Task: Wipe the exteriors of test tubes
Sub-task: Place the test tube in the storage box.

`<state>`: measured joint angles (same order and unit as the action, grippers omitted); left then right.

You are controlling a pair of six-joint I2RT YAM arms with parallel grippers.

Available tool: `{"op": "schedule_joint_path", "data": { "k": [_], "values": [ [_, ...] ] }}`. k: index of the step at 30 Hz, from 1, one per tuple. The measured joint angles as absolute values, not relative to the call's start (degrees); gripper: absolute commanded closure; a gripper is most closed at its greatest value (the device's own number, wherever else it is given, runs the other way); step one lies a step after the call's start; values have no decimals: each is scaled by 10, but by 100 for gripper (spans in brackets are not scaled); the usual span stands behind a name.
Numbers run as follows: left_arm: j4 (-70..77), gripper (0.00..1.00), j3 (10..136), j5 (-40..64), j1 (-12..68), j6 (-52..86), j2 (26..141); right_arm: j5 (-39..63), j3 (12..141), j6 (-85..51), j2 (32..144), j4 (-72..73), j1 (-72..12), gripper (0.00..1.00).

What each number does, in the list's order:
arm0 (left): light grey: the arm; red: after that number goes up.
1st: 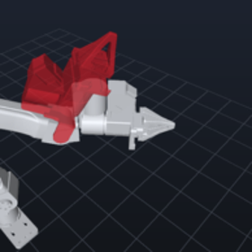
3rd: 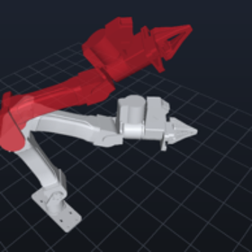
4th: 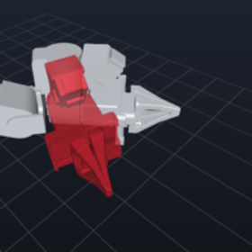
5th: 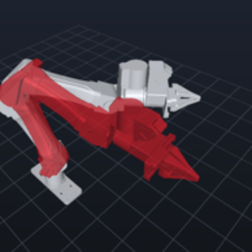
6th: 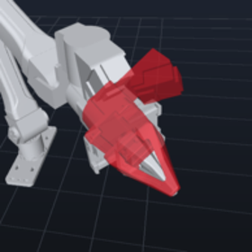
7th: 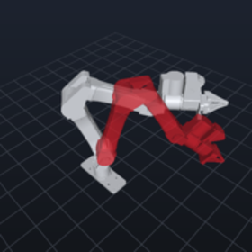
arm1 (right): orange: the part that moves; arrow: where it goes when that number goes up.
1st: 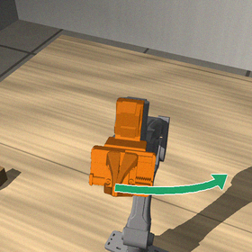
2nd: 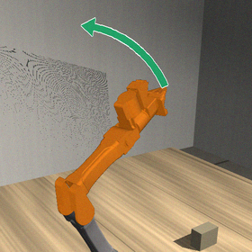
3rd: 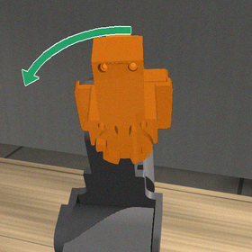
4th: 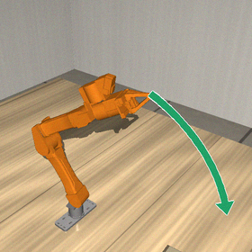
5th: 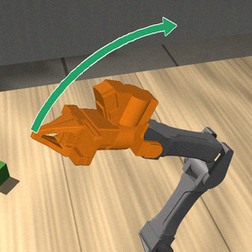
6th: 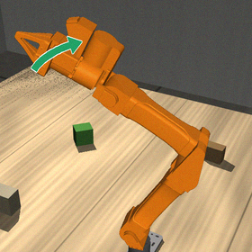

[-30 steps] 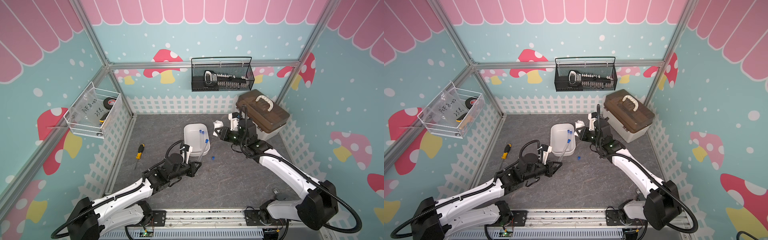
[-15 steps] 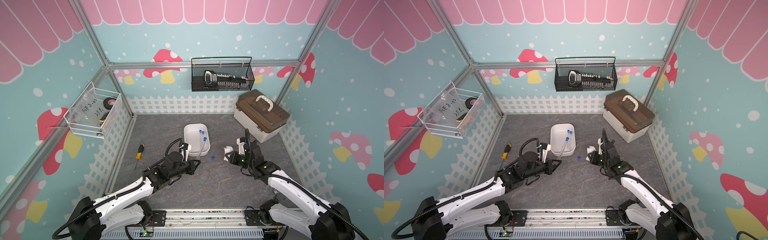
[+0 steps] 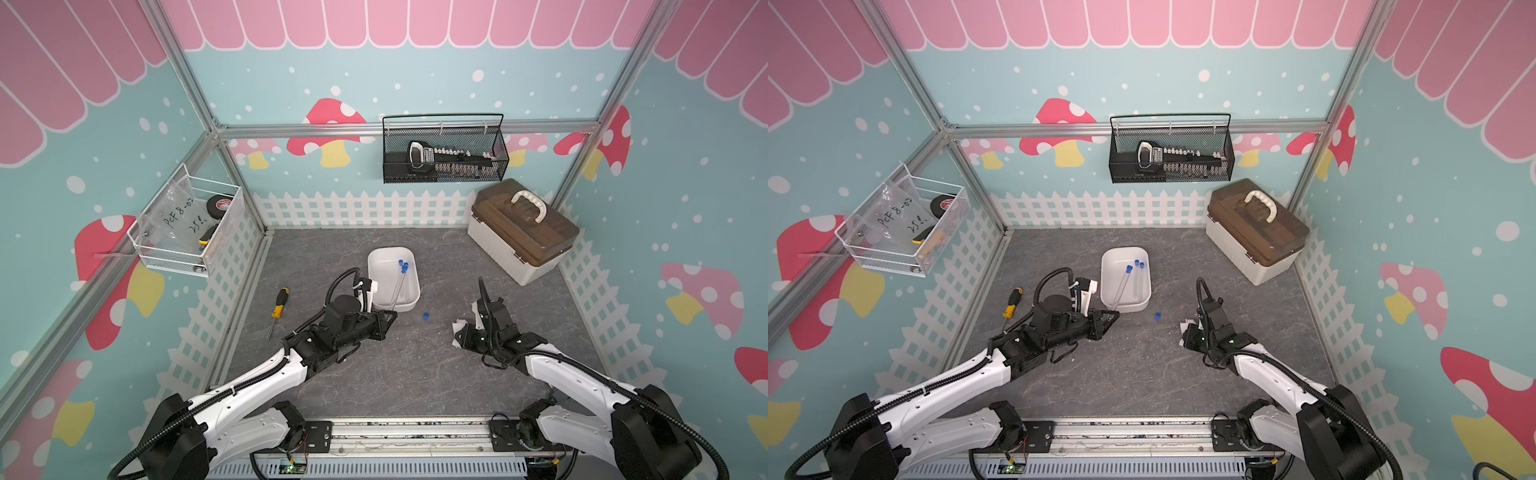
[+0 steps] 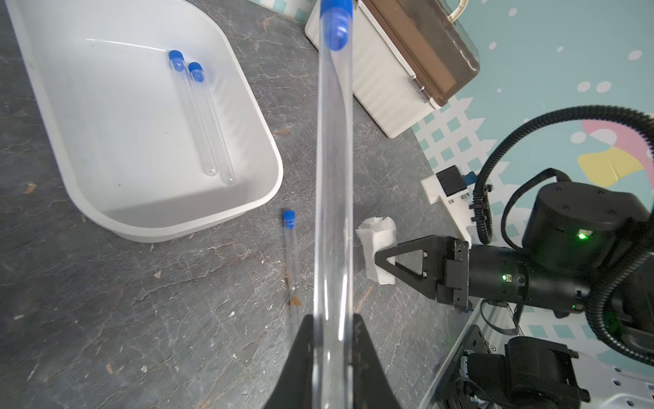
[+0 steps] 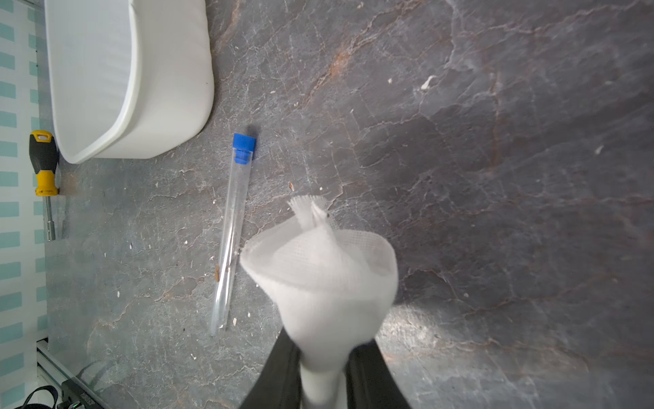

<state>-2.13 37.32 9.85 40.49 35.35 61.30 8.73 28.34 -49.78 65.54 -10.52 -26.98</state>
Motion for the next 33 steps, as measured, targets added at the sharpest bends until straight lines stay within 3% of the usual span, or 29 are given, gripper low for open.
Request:
{"op": "schedule_joint_path", "data": {
  "k": [14, 25, 33],
  "values": [
    [26, 84, 370, 143, 380, 361, 612, 101, 283, -498, 667, -92, -270, 78],
    [148, 83, 332, 218, 369, 374, 614, 115, 283, -498, 666, -89, -270, 78],
    [158, 83, 322, 195, 360, 393, 613, 117, 283, -498, 666, -85, -271, 78]
  ]
}}
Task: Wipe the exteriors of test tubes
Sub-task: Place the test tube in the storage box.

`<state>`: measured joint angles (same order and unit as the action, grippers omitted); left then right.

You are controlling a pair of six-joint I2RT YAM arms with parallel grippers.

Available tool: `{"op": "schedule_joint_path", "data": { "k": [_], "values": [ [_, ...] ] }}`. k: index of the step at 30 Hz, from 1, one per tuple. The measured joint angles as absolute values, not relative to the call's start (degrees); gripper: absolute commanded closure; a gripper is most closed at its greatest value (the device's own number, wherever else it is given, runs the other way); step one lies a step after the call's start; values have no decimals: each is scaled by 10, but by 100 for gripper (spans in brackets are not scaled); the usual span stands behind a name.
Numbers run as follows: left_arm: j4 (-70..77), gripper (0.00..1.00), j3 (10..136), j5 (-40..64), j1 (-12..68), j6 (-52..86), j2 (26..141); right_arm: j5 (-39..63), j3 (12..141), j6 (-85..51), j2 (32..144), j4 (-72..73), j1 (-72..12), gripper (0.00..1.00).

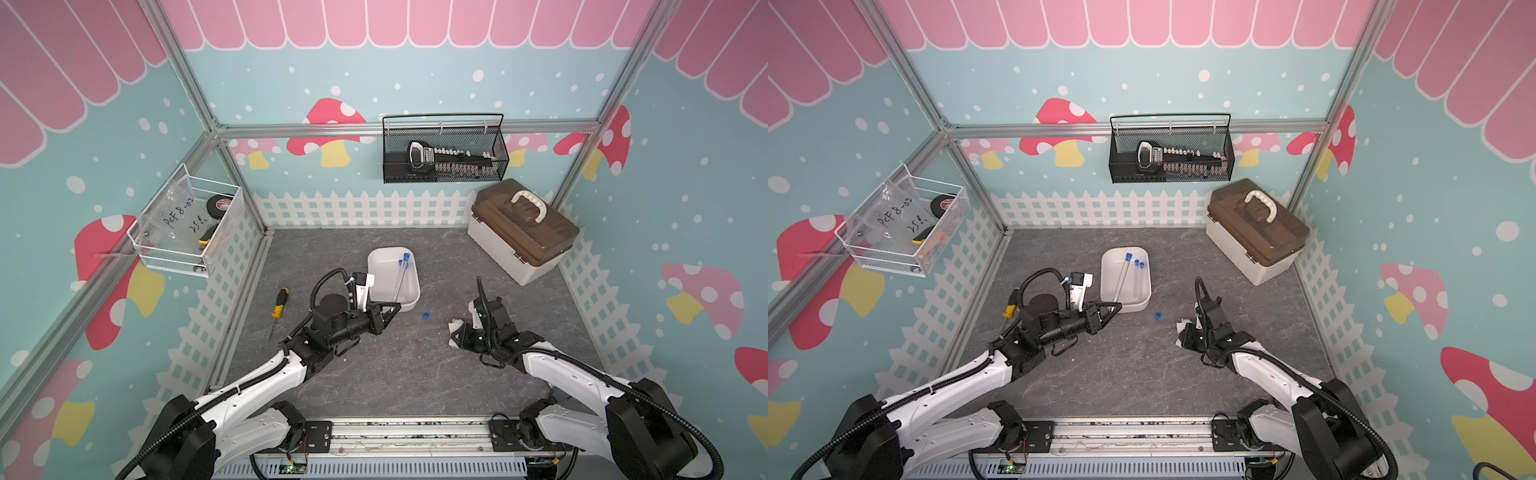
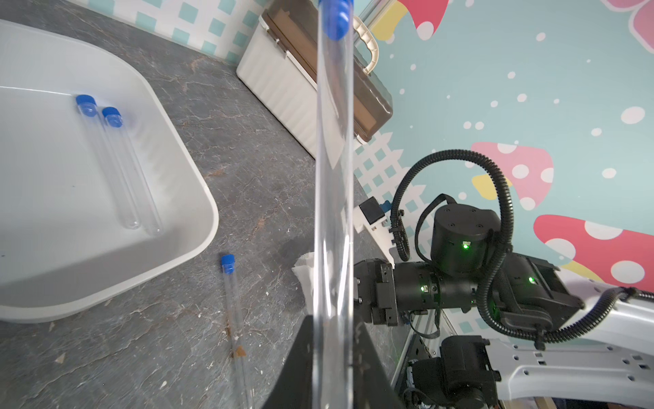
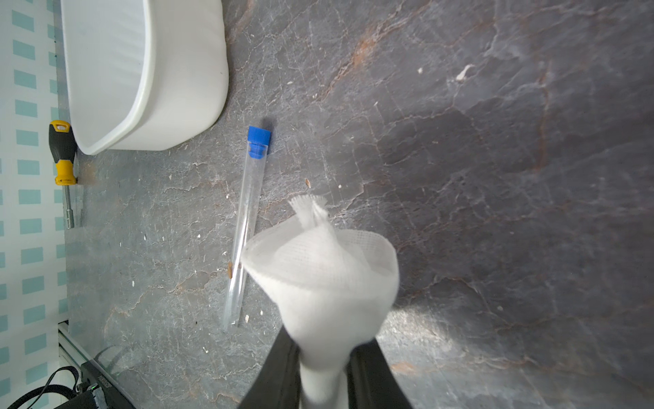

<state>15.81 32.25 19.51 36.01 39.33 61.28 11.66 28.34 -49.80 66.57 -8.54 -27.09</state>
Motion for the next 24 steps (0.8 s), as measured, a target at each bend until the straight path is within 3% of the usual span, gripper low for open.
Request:
{"op": "schedule_joint_path", "data": {
  "k": [13, 24],
  "values": [
    [71, 83, 405, 88, 358, 401, 689, 121, 283, -501, 642, -86, -271, 78],
    [56, 83, 493, 86, 315, 414, 846, 120, 266, -511, 582, -92, -271, 78]
  ]
}}
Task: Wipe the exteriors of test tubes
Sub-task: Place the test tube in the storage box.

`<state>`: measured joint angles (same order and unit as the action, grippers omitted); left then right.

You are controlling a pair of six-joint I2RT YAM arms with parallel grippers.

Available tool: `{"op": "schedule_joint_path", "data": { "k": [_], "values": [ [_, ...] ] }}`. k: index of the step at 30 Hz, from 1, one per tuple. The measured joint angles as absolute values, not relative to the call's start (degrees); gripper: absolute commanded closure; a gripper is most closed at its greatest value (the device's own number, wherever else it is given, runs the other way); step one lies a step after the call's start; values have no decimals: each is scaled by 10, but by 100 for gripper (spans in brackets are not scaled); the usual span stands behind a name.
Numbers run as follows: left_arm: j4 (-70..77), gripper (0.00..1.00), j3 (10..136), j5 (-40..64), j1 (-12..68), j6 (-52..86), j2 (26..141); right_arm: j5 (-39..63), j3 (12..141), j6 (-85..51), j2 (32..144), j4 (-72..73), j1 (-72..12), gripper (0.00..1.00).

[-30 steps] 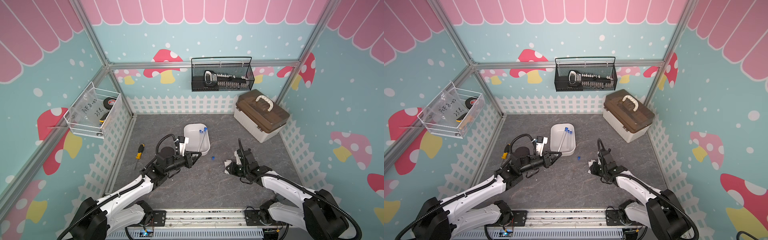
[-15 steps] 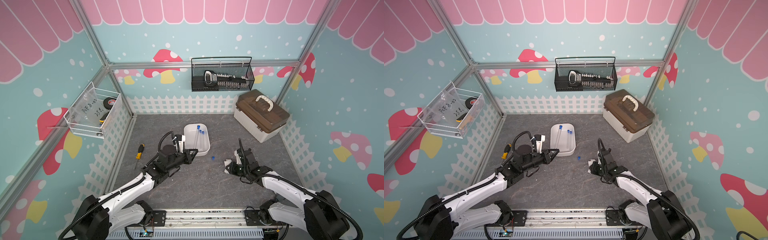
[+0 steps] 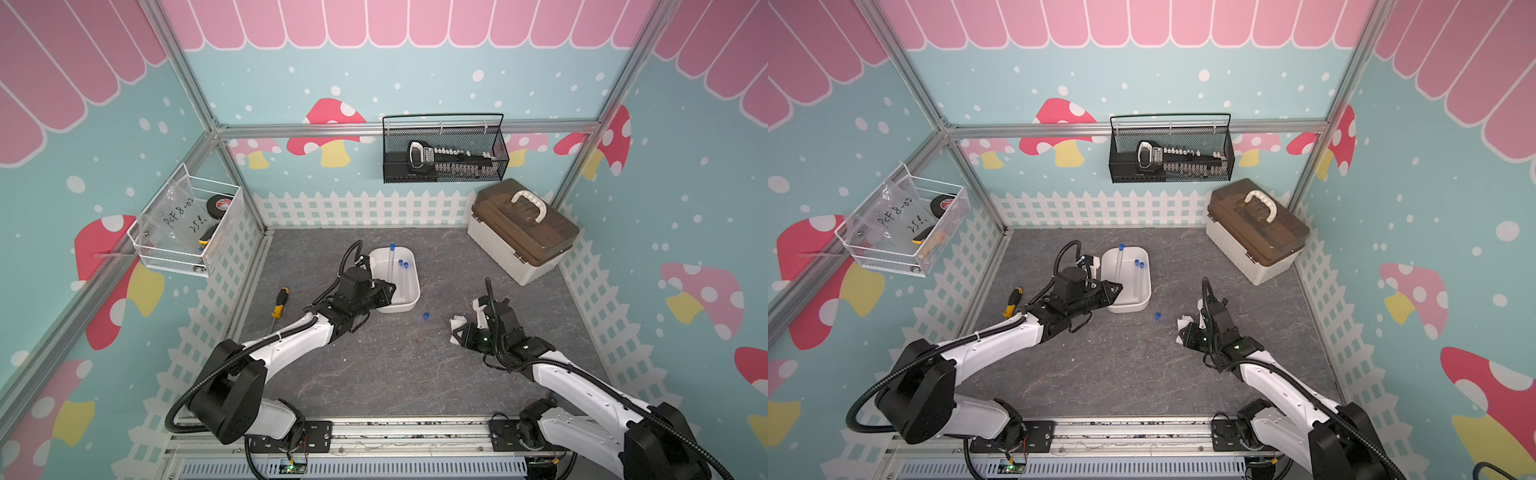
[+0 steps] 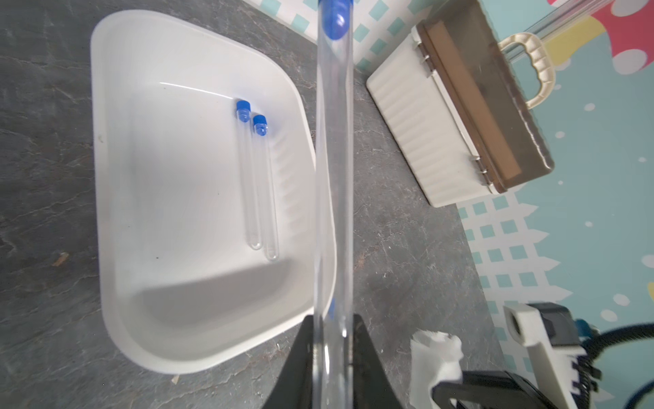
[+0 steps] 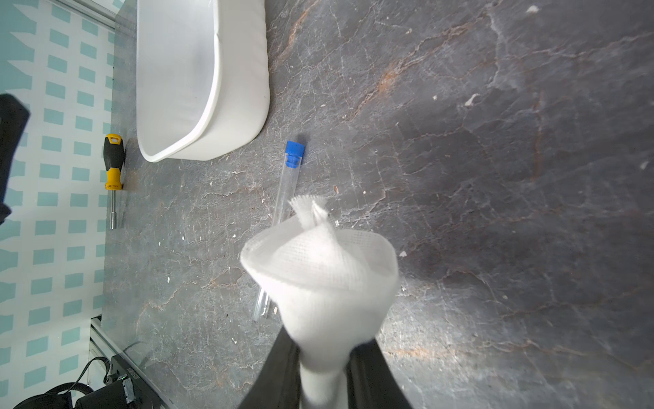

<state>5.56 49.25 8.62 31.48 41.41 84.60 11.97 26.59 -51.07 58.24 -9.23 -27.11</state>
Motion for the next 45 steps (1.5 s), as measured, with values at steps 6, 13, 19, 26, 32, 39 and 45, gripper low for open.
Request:
{"op": "schedule_joint_path", "data": {
  "k": [6, 13, 19, 26, 32, 39, 45],
  "values": [
    [61, 83, 555, 124, 288, 427, 943, 117, 253, -517, 558, -107, -272, 78],
    [55, 83, 596, 149, 265, 446, 1033, 113, 253, -518, 532, -120, -272, 78],
    [26, 83, 657, 150, 263, 448, 1087, 110, 252, -520, 528, -122, -272, 78],
    [11, 82, 679, 143, 263, 448, 1112, 109, 252, -521, 524, -125, -272, 78],
    [4, 81, 679, 136, 263, 448, 1123, 109, 252, -521, 524, -125, -272, 78],
    [-5, 81, 684, 131, 263, 448, 1135, 109, 252, -522, 524, -125, -272, 78],
    [-7, 81, 684, 130, 263, 448, 1136, 109, 250, -523, 524, -126, -272, 78]
  ]
}}
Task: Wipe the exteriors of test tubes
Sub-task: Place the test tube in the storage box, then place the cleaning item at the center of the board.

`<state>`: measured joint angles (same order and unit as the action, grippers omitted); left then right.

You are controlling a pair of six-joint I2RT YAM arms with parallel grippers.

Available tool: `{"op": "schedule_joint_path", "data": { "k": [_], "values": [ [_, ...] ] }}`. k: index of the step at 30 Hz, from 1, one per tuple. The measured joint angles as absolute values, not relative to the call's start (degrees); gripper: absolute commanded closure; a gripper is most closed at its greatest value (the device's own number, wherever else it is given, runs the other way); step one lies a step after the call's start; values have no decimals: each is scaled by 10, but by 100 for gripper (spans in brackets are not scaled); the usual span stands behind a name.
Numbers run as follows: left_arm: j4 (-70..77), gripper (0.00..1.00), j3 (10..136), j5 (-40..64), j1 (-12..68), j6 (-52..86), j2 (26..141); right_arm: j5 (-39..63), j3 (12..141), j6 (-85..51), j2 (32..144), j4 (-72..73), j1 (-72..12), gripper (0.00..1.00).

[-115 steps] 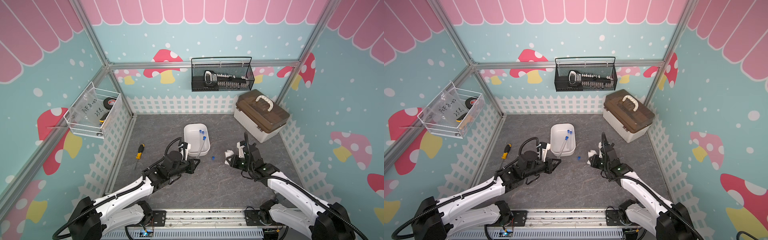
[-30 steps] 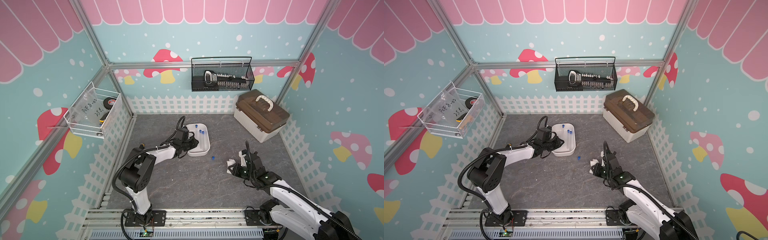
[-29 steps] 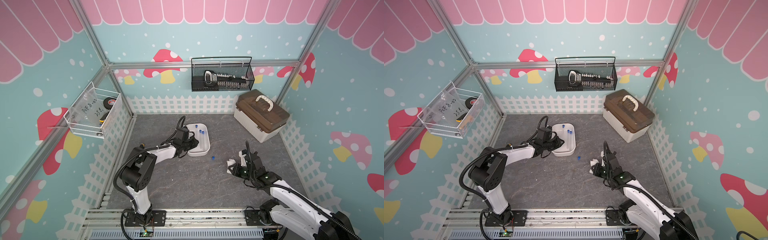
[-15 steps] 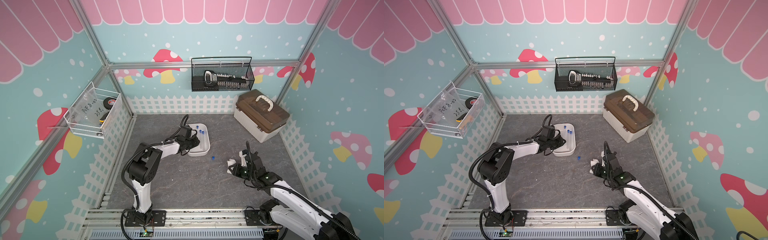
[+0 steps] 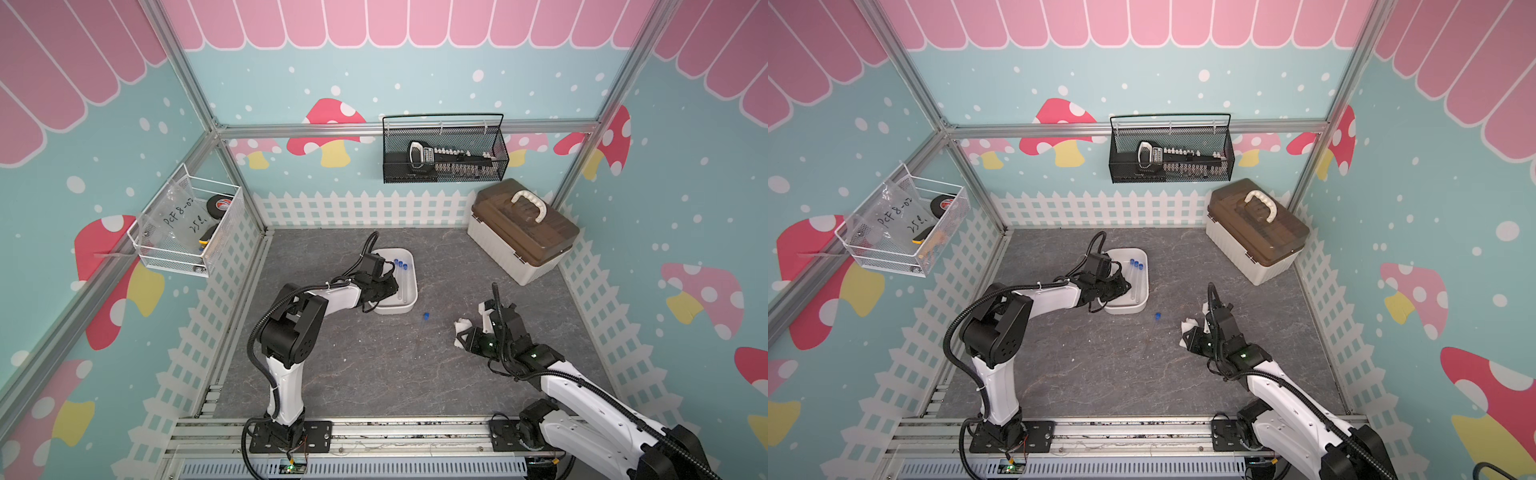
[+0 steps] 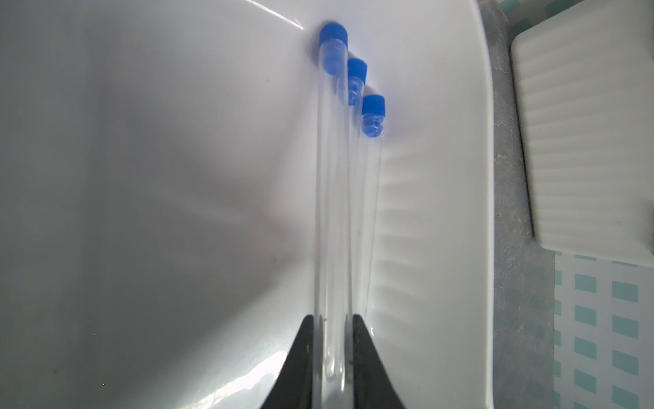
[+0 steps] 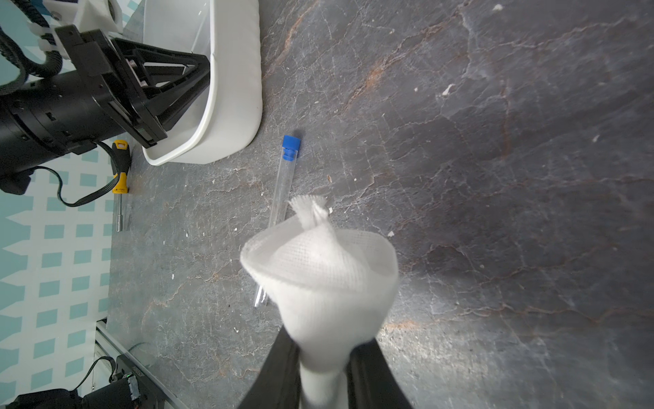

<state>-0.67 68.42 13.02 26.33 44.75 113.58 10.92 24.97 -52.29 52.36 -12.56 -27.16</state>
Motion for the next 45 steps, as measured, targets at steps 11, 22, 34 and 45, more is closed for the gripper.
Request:
{"op": "schedule_joint_path", "data": {
  "k": [11, 22, 34, 45],
  "values": [
    [-6, 81, 684, 126, 263, 448, 1136, 109, 249, -524, 524, -127, -272, 78],
    [-7, 73, 685, 126, 263, 444, 1136, 109, 249, -524, 524, -127, -272, 78],
    [-41, 72, 703, 119, 263, 403, 1117, 109, 249, -523, 525, -127, -272, 78],
    [-86, 71, 714, 91, 264, 325, 979, 111, 250, -508, 577, -123, -274, 77]
  ]
}}
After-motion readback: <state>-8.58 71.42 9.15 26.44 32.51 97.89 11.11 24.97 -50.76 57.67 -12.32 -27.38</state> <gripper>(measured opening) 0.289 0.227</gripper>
